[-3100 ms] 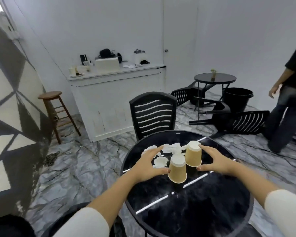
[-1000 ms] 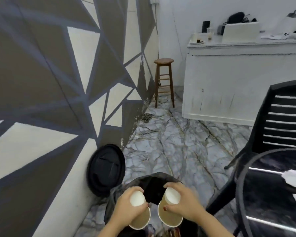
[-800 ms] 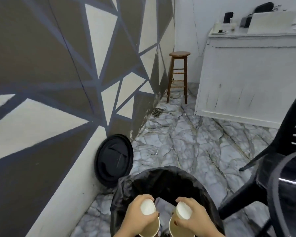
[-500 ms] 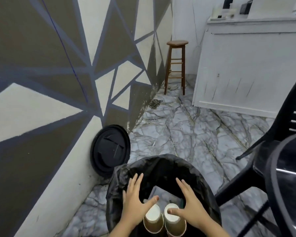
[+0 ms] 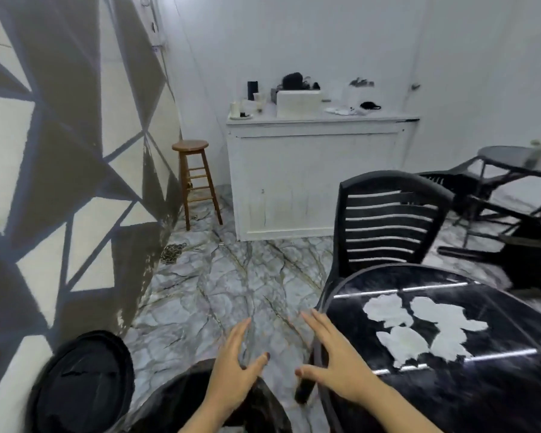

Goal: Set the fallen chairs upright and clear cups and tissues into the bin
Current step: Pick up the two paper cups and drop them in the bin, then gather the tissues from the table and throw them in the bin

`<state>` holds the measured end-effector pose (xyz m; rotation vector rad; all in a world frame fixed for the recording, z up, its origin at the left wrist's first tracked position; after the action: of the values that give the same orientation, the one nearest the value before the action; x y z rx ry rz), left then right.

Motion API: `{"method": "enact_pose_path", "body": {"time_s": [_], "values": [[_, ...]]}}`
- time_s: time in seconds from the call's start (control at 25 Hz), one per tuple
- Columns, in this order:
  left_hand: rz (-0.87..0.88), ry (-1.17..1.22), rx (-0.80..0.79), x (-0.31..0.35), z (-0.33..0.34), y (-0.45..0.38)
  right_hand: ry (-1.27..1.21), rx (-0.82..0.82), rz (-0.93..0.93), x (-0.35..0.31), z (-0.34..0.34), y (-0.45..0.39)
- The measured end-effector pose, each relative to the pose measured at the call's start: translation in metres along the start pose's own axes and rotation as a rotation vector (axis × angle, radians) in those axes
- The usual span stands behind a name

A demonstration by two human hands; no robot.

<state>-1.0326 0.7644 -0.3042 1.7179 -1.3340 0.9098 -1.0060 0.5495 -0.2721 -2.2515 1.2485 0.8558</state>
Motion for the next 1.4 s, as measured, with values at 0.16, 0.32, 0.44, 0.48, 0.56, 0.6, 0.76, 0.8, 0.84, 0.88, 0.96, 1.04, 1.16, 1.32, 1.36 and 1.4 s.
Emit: {"method": "enact_pose_path", "body": {"time_s": [0.16,0.32,0.44,0.48,0.56,0.6,0.76,0.8,0.84,0.88,0.96,1.04,1.16,1.32,1.36,1.4], "values": [[0.198,-0.002,-0.133,0.078,0.072,-0.02,-0.019,0.204,0.134,0.051,-0.085,0.047],[0.341,-0.068,-0.273,0.131,0.149,-0.026,0.017,0.281,0.268,0.106,-0.14,0.093],[0.39,-0.134,-0.343,0.149,0.202,-0.03,0.013,0.297,0.327,0.147,-0.161,0.117],[0.402,-0.159,-0.348,0.152,0.217,-0.031,0.006,0.3,0.339,0.16,-0.166,0.122],[0.419,-0.244,-0.323,0.149,0.24,-0.034,-0.003,0.277,0.361,0.182,-0.17,0.127],[0.412,-0.28,-0.309,0.145,0.248,-0.036,-0.004,0.264,0.366,0.189,-0.17,0.127],[0.346,-0.359,-0.327,0.122,0.266,-0.044,-0.037,0.228,0.38,0.207,-0.16,0.117],[0.347,-0.365,-0.342,0.118,0.269,-0.046,-0.034,0.224,0.378,0.21,-0.156,0.112],[0.353,-0.358,-0.363,0.114,0.271,-0.049,-0.026,0.219,0.375,0.212,-0.151,0.106],[0.366,-0.337,-0.386,0.111,0.271,-0.053,-0.024,0.225,0.374,0.213,-0.147,0.099],[0.394,-0.29,-0.433,0.112,0.27,-0.061,-0.016,0.263,0.361,0.217,-0.143,0.086],[0.419,-0.292,-0.504,0.108,0.271,-0.069,-0.002,0.285,0.358,0.223,-0.137,0.075],[0.549,-0.412,-0.565,0.097,0.272,-0.071,-0.015,0.269,0.363,0.23,-0.119,0.072],[0.647,-0.714,-0.537,0.078,0.271,-0.068,0.022,0.26,0.357,0.231,-0.102,0.085],[0.668,-0.783,-0.512,0.073,0.269,-0.067,0.045,0.248,0.367,0.23,-0.099,0.089],[0.698,-0.843,-0.472,0.065,0.268,-0.065,0.067,0.235,0.38,0.229,-0.097,0.094]]}}
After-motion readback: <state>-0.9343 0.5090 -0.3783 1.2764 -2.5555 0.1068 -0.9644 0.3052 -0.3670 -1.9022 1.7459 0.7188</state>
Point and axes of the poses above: each hand's wrist, its own y-axis away from the middle knuckle, its own z-axis out of the palm, x = y × z, the point moved 1 cm from there along -y, towards the middle knuckle, and after that the axes turned 7 degrees about -z, right-handed, at the moved point
